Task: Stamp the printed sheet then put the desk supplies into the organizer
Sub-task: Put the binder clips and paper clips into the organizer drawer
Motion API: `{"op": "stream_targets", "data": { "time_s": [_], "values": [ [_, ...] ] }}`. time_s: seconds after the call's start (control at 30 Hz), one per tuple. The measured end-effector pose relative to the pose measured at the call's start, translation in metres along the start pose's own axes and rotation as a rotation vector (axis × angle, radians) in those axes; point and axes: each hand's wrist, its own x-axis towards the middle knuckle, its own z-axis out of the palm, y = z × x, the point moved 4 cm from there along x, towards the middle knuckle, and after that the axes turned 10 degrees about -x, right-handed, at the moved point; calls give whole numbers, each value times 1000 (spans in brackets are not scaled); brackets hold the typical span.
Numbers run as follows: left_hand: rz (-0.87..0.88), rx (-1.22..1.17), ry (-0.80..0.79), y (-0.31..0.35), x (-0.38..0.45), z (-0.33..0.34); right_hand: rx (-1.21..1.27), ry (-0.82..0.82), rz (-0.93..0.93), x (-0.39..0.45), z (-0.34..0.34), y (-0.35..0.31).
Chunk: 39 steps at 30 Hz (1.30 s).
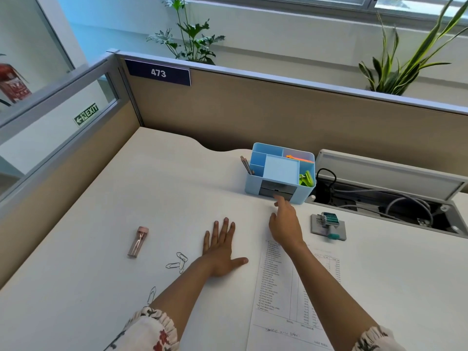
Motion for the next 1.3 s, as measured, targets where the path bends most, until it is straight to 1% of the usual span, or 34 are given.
{"op": "stream_targets", "data": {
  "time_s": [0.23, 0.33, 0.5, 0.63, 0.97, 1.17, 1.3],
  "values": [
    [2, 0, -6, 1, -1, 0, -171, -10, 27, 4, 4, -1],
    [3, 0, -5, 1, -1, -1, -199, -24, 36, 5, 5, 1],
    [0, 6, -2, 1, -1, 0, -177, -1, 29, -7, 4, 3],
    [0, 10, 0, 0, 0, 1, -206, 17, 6, -27, 8, 7],
    [7, 5, 24, -1, 0, 1, -225, 15, -18, -48, 6, 11],
    [16, -8, 31, 0, 0, 1, -177, 4, -27, -55, 2, 9],
    [41, -102, 6, -4, -1, -4, -105, 0, -36, -56, -4, 5]
  ]
}}
